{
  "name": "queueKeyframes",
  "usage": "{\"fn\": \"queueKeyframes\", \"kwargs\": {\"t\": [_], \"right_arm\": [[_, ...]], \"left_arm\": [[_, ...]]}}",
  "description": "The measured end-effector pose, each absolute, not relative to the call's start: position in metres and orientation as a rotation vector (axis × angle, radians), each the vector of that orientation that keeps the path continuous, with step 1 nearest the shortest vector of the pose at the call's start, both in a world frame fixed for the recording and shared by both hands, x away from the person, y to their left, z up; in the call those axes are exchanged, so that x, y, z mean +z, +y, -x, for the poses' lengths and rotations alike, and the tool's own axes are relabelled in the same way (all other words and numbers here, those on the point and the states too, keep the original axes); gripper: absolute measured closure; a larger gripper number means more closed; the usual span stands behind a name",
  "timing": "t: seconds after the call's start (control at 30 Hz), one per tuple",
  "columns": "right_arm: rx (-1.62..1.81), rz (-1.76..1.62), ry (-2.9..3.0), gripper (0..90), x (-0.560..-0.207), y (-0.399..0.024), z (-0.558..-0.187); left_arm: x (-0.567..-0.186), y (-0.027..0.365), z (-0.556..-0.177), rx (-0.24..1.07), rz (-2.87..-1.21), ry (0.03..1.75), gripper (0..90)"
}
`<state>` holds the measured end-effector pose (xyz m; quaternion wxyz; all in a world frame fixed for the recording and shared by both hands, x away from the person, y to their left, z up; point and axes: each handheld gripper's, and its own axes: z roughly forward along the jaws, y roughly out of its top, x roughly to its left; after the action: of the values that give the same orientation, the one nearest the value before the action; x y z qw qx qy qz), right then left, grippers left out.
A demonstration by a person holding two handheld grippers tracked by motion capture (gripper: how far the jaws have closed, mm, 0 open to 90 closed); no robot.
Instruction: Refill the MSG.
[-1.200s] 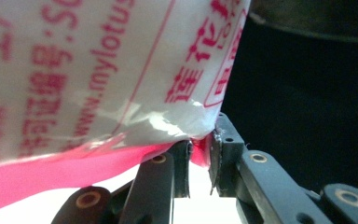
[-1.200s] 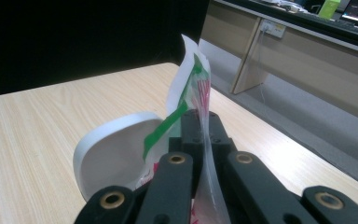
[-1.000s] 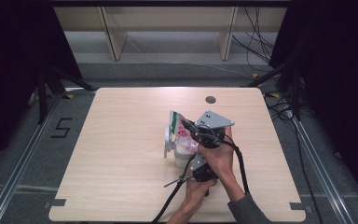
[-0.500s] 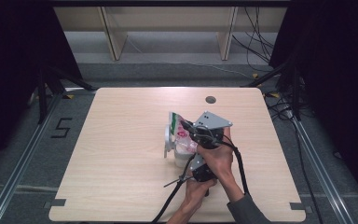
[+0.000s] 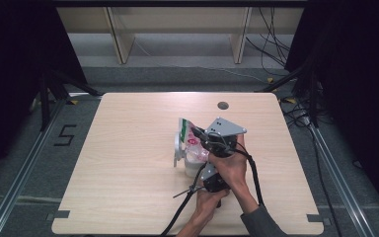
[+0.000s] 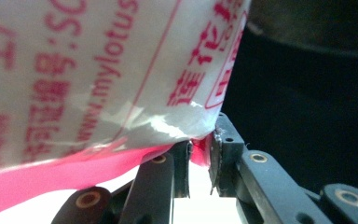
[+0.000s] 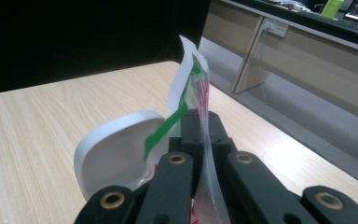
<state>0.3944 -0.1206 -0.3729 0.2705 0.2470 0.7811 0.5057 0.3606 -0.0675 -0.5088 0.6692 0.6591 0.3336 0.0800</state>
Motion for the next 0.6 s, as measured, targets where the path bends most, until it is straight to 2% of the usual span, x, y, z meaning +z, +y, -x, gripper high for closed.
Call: {"fn": "queueKeyframes", "kwargs": {"t": [0.1, 0.6], "right_arm": [[1.381, -0.673, 2.125, 90.0, -0.3716, -0.1209, -0.3933], [1.372, -0.673, 2.126, 90.0, -0.3721, -0.1207, -0.3936]], "left_arm": [[-0.5087, -0.0692, -0.3601, 0.118, -1.486, 0.744, 79.4], [-0.5096, -0.0692, -0.3596, 0.121, -1.485, 0.749, 79.4]]}}
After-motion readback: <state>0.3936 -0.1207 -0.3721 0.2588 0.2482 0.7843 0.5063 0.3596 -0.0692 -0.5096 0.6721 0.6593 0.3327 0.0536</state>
